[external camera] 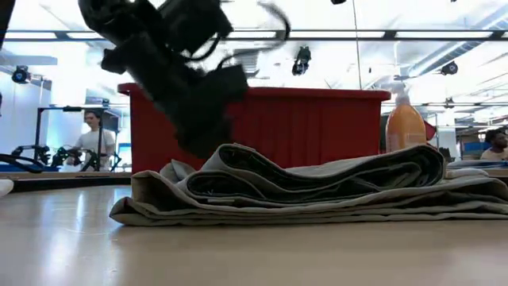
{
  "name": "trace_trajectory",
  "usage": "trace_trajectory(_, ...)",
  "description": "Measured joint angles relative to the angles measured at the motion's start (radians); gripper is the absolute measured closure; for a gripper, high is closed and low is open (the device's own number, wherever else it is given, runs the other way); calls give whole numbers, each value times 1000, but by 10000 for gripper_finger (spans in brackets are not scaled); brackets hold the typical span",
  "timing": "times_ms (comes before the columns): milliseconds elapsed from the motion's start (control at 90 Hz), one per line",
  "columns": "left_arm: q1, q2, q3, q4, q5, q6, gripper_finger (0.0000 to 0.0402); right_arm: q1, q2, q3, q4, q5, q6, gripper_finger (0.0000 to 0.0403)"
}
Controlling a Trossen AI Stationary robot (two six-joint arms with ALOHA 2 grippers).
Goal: Fold laundry
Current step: Fold the brown shorts
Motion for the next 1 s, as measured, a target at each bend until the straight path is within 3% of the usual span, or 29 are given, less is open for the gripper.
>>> trace_trajectory(167,0,-20,1,-106,44,-10,402,0,0,0,0,0,0,403)
trace_trajectory(389,-3,-84,1,-349,73,-224,402,0,0,0,0,0,0,403)
trace_trajectory(544,-15,-118,2,-542,72,-251,402,0,0,0,0,0,0,403)
trace_trajectory(1000,-9,-131,-4,-1070,41,-678,402,0,0,-1,0,0,0,403)
